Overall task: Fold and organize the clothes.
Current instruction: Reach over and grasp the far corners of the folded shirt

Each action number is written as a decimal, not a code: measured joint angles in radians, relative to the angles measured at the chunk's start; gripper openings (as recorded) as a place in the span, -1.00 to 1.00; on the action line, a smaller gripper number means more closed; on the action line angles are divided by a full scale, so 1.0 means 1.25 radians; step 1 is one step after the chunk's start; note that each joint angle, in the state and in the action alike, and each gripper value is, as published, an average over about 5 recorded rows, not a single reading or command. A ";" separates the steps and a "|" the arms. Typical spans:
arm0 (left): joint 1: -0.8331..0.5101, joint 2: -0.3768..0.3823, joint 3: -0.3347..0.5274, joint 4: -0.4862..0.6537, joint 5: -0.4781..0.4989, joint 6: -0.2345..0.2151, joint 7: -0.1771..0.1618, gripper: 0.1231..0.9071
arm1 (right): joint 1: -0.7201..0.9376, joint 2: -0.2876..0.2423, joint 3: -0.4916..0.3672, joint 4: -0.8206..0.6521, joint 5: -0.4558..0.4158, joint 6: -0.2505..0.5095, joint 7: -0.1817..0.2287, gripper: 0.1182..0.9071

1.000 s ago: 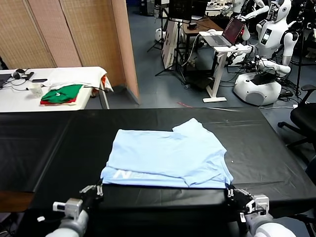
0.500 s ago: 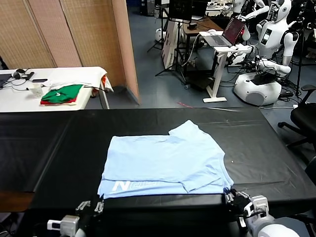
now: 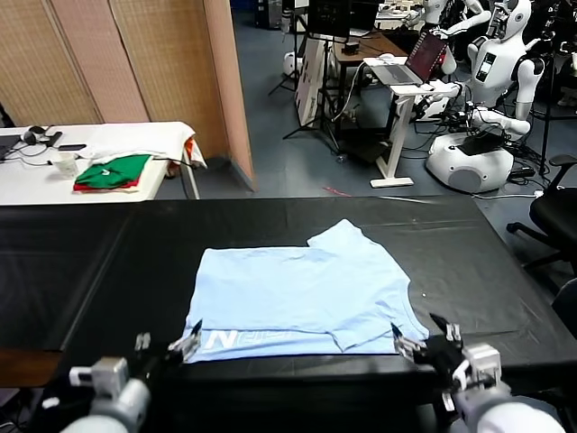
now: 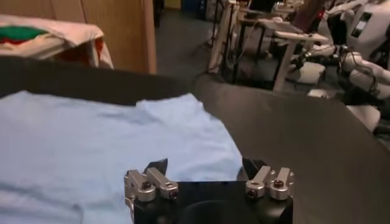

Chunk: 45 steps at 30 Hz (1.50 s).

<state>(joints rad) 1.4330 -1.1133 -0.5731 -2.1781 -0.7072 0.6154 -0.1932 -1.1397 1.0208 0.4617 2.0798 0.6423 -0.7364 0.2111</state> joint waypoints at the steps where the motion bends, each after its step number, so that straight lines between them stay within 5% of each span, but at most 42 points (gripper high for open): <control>1: -0.029 0.011 0.007 0.018 -0.017 0.003 -0.003 1.00 | 0.029 0.002 -0.015 -0.024 0.002 0.000 0.002 1.00; 9: -0.233 0.068 0.092 0.184 -0.077 0.018 -0.002 1.00 | 0.232 0.028 -0.138 -0.233 0.002 0.000 -0.014 1.00; 19: -0.415 0.067 0.196 0.384 -0.092 0.036 0.012 1.00 | 0.403 0.085 -0.245 -0.462 -0.051 0.000 -0.052 1.00; 35: -0.502 0.058 0.233 0.509 -0.102 0.062 0.025 1.00 | 0.469 0.123 -0.273 -0.592 -0.069 0.000 -0.054 0.99; 41: -0.510 0.058 0.245 0.523 -0.089 0.058 0.039 0.97 | 0.471 0.129 -0.273 -0.608 -0.069 0.000 -0.059 0.65; 45: -0.518 0.052 0.250 0.535 -0.083 0.053 0.043 0.53 | 0.474 0.132 -0.272 -0.618 -0.070 0.000 -0.068 0.26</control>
<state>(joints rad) 0.7852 -1.0484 -0.2601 -1.5088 -0.8104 0.6813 -0.1394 -0.5467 1.1859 0.1215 1.3074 0.5548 -0.7364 0.1255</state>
